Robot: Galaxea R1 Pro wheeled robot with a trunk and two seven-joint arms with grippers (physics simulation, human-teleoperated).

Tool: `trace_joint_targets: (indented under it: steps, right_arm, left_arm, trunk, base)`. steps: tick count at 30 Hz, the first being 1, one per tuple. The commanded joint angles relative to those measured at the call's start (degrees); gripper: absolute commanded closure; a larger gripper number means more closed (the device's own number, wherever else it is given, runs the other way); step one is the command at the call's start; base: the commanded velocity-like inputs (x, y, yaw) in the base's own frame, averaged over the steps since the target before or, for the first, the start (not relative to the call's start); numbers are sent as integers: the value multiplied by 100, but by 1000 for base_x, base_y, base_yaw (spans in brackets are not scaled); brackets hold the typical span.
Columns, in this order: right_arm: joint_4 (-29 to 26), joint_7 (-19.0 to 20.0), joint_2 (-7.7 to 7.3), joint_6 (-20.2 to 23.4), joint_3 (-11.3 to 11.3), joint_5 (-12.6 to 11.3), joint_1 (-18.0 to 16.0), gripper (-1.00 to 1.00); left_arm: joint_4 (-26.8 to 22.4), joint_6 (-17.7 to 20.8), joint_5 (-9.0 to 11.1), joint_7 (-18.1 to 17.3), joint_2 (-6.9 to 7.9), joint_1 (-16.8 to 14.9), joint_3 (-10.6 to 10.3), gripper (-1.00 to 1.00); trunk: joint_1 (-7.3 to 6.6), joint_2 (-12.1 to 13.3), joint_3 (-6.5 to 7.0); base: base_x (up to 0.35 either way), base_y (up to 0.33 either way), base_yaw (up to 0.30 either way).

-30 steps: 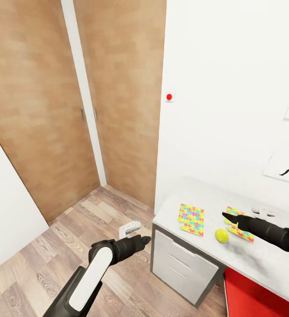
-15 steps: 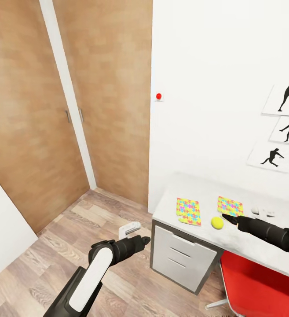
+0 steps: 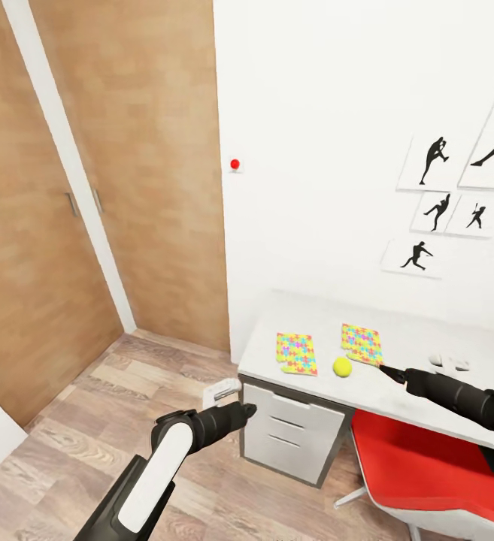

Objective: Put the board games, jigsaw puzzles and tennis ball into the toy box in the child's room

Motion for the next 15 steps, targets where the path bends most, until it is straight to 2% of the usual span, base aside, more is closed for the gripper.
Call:
trace_joint_targets:
  steps: [1, 10, 15]
  right_arm:
    - [-2, 29, 0, 31, -6, 22, -7, -100]
    - [-2, 29, 0, 32, 0, 22, -7, -100]
    - [-2, 32, 0, 30, 7, 22, -7, -100]
  left_arm:
    - [-8, 3, 59, 60, 0, -5, -2, -100]
    - [0, -8, 54, 59, 0, -5, 4, -100]
    - [3, -15, 48, 59, 4, -5, 5, -100]
  trunk:
    - [4, -13, -13]
    - [4, -13, -13]
    - [4, -13, -17]
  base:
    - [-1, 20, -290]
    - [0, 9, -289]
    - [29, 44, -225]
